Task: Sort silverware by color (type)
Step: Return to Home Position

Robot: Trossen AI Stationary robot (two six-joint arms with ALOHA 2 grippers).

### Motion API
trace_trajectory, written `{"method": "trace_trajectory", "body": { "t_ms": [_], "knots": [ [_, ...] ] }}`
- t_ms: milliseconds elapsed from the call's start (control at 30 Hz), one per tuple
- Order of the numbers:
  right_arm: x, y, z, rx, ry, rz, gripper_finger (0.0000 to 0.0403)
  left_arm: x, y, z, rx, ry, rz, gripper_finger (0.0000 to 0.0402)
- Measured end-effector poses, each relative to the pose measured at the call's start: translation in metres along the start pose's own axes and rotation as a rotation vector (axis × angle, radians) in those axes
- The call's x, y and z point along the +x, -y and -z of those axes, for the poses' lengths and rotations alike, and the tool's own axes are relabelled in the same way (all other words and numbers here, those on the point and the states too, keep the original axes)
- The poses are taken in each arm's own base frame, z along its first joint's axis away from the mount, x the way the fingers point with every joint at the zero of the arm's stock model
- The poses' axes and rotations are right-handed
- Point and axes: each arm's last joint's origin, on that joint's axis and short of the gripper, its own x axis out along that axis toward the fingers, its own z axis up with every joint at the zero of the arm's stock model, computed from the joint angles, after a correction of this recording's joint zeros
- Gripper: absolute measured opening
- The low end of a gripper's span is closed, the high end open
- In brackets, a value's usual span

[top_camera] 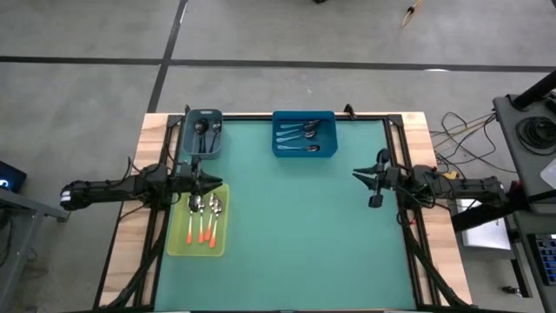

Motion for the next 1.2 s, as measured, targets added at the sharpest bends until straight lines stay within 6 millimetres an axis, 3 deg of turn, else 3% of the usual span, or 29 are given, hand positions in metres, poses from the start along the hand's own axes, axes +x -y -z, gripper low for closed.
{"method": "trace_trajectory", "body": {
  "t_ms": [333, 1200],
  "knots": [
    [-0.0005, -0.0045, 0.0001, 0.015, 0.007, -0.087, 0.0043, 0.0, 0.0, 0.0, 0.0, 0.0, 0.0, 0.0038],
    [0.0009, -0.0052, 0.0017, 0.005, -0.011, -0.091, 0.0043, 0.0, 0.0, 0.0, 0.0, 0.0, 0.0, 0.0038]
  ]
}}
